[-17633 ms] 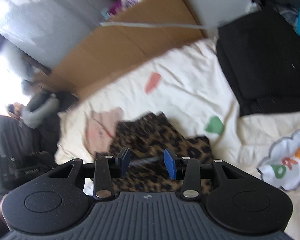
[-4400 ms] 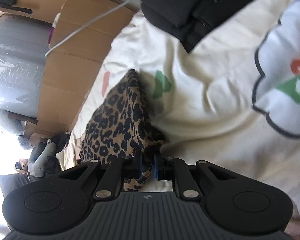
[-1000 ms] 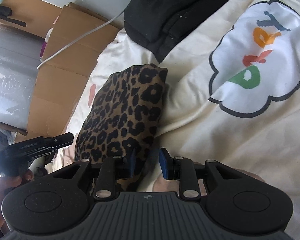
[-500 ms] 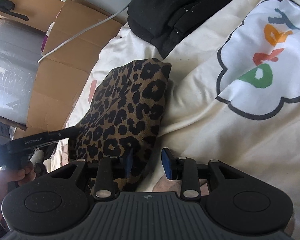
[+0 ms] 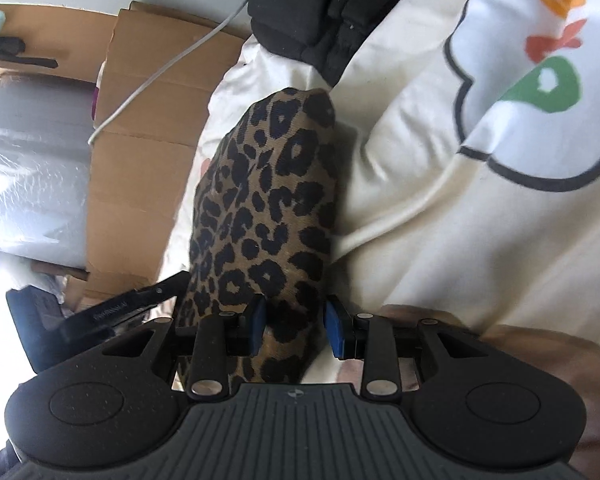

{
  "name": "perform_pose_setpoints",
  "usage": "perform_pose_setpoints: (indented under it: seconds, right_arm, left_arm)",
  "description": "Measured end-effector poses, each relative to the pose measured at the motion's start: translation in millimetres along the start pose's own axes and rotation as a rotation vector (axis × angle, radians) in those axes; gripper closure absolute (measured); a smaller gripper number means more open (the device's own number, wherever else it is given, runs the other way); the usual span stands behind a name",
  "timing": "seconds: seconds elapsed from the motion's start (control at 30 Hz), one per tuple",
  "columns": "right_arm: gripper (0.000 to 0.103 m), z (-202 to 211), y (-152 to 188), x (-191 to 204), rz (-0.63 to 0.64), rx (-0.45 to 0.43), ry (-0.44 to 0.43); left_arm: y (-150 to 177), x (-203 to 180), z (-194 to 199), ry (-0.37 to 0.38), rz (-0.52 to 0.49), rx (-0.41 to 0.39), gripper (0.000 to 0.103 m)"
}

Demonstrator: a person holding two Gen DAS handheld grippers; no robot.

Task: Fold clothes
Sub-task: 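Lift the trouser bundle with the left tool while the right tool holds its corner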

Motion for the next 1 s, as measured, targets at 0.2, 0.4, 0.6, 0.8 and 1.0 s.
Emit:
perform_pose_setpoints:
  seconds: [0.2, 0.4, 0.6, 0.8, 1.0]
  right_arm:
    - [0.092, -11.3, -5.0, 7.7, -0.026, 0.028, -0.035]
    - [0.096, 1.1, -9.9, 24.0, -0.023, 0.013, -0.073]
    - [0.058, -13.4, -1.1, 28.9, -0.013, 0.045, -0.071]
    - [0.094, -25.2, 2.1, 31.2, -0.023, 0.058, -0.061]
    - [0.095, -20.2, 3.4, 31.1, -0.016, 0.048, -0.064]
  left_arm:
    - [2.1, 5.1, -4.8, 0.005, 0.012, -0.017, 0.100]
    - [1.9, 6.2, -4.9, 0.006, 0.002, -0.015, 0.100]
    - [4.9, 7.8, -3.9, 0.010, 0.020, -0.017, 0.100]
    - [4.6, 8.5, -0.8, 0.009, 0.021, 0.011, 0.098]
    - [-11.2, 7.9, 6.0, 0.012, 0.042, 0.022, 0.065]
Point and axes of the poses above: each gripper's, at about its wrist camera, not at the fingertips, and z roughly against the way its jaws point, x to its left, y to its underside, the point moved 9 cm from there along -z, roughly the way its jaws point, and after that the axes turned 5 degrees about y, right-handed, at the moved point
